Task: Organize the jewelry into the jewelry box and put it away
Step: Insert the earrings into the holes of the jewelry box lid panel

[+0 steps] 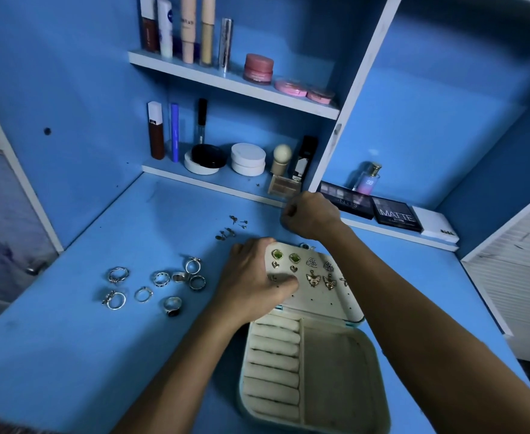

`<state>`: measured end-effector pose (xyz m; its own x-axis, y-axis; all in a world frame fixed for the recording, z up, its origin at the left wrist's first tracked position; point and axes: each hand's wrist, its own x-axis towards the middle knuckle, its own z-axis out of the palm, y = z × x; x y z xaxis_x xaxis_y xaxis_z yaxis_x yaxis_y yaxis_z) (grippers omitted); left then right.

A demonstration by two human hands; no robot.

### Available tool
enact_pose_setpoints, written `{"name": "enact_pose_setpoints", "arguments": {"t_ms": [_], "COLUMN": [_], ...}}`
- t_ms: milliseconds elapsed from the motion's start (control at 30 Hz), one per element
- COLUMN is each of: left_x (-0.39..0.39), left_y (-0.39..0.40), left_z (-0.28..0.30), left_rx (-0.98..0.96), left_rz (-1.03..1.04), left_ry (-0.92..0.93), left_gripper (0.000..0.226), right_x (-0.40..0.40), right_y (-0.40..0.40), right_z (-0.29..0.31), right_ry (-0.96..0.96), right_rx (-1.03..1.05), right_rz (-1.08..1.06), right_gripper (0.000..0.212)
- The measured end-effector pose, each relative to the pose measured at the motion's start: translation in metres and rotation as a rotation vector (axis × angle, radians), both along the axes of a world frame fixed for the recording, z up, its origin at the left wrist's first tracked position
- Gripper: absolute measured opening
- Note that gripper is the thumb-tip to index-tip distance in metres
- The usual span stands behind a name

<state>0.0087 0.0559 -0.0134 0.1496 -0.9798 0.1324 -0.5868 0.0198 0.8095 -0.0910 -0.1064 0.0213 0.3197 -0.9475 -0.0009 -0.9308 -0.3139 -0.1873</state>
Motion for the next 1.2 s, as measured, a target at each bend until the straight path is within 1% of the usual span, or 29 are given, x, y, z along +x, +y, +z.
{"name": "enact_pose_setpoints", "arguments": {"t_ms": [100, 200, 267, 367, 433, 500, 667, 767, 867, 967, 1033, 1100, 1200], "left_x": [0.000, 0.000, 0.001, 0.000, 0.001, 0.001, 0.002, 0.002, 0.002, 0.003, 0.004, 0.005, 0.003], "left_y": [0.000, 0.000, -0.001, 0.000, 0.001, 0.001, 0.002, 0.003, 0.003, 0.002, 0.003, 0.004, 0.007], "left_z": [0.000, 0.000, -0.001, 0.001, 0.002, 0.002, 0.004, 0.003, 0.003, 0.002, 0.002, 0.003, 0.006], "left_rx": [0.008, 0.015, 0.023, 0.043, 0.047, 0.049, 0.054, 0.061, 0.049, 0.032, 0.020, -0.019, -0.140], "left_rz": [0.000, -0.007, -0.005, 0.006, 0.004, -0.003, -0.014, -0.015, -0.022, -0.032, -0.029, -0.013, 0.028], "left_ry": [-0.008, -0.010, -0.012, -0.006, 0.002, 0.013, 0.044, 0.065, 0.104, 0.145, 0.154, 0.137, 0.031], "left_gripper": [0.068, 0.069, 0.070, 0.070, 0.069, 0.069, 0.070, 0.069, 0.067, 0.068, 0.068, 0.070, 0.074], "right_x": [0.002, 0.003, 0.002, -0.004, -0.011, -0.020, -0.052, -0.071, -0.087, -0.102, -0.111, -0.120, -0.129], "right_y": [0.001, 0.002, 0.002, 0.003, 0.004, 0.006, 0.015, 0.022, 0.032, 0.041, 0.044, 0.048, 0.054], "right_z": [0.001, 0.002, 0.004, 0.008, 0.011, 0.015, 0.022, 0.025, 0.028, 0.028, 0.024, 0.021, 0.018], "right_ry": [0.037, 0.077, 0.064, 0.021, -0.055, -0.180, -0.451, -0.543, -0.623, -0.658, -0.732, -0.820, -0.874], "right_rx": [0.000, -0.025, -0.036, -0.033, -0.035, -0.024, 0.123, 0.147, 0.154, 0.166, 0.193, 0.235, 0.274], "right_rz": [0.015, 0.026, 0.020, 0.026, 0.039, 0.036, -0.091, -0.159, -0.185, -0.213, -0.233, -0.246, -0.233], "right_gripper": [0.009, 0.015, 0.019, 0.017, 0.013, 0.013, 0.010, 0.010, 0.016, 0.011, 0.008, 0.008, 0.009]}}
